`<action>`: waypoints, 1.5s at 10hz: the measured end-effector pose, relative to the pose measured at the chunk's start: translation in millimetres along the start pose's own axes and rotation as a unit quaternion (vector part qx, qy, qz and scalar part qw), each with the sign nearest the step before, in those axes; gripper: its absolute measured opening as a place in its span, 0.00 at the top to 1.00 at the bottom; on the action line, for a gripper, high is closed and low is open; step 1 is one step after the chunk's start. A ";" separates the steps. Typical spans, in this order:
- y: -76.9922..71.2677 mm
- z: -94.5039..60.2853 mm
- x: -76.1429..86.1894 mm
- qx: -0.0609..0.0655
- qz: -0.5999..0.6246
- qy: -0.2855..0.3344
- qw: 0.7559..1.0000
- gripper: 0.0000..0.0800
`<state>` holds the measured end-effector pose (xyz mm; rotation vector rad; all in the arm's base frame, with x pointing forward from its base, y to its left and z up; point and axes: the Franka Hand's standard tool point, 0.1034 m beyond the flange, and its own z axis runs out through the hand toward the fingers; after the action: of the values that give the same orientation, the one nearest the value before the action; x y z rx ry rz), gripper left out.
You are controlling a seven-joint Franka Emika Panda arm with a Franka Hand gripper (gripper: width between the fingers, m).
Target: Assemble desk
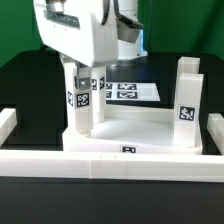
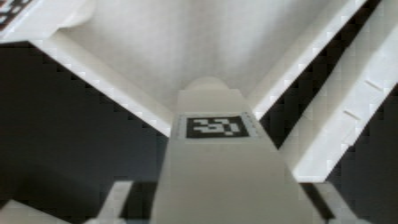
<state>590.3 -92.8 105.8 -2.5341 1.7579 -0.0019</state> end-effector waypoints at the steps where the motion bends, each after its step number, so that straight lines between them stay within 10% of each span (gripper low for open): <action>1: -1.1 0.2 0.2 0.000 0.039 0.000 0.999 0.64; 6: -3.2 0.2 -0.5 0.001 0.184 0.000 0.983 0.64; 8: -3.0 0.6 -0.6 0.001 0.175 0.000 0.985 0.54; 10: -2.5 1.4 -0.3 0.000 0.155 0.000 0.988 0.22; 15: -2.3 1.5 -0.2 0.000 -0.020 0.001 1.000 0.19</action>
Offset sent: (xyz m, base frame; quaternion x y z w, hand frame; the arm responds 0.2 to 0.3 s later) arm -0.0008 0.0031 0.0015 -0.0107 -0.0108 0.1423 0.9897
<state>592.4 -91.8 104.4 -2.5706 1.7074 -0.0055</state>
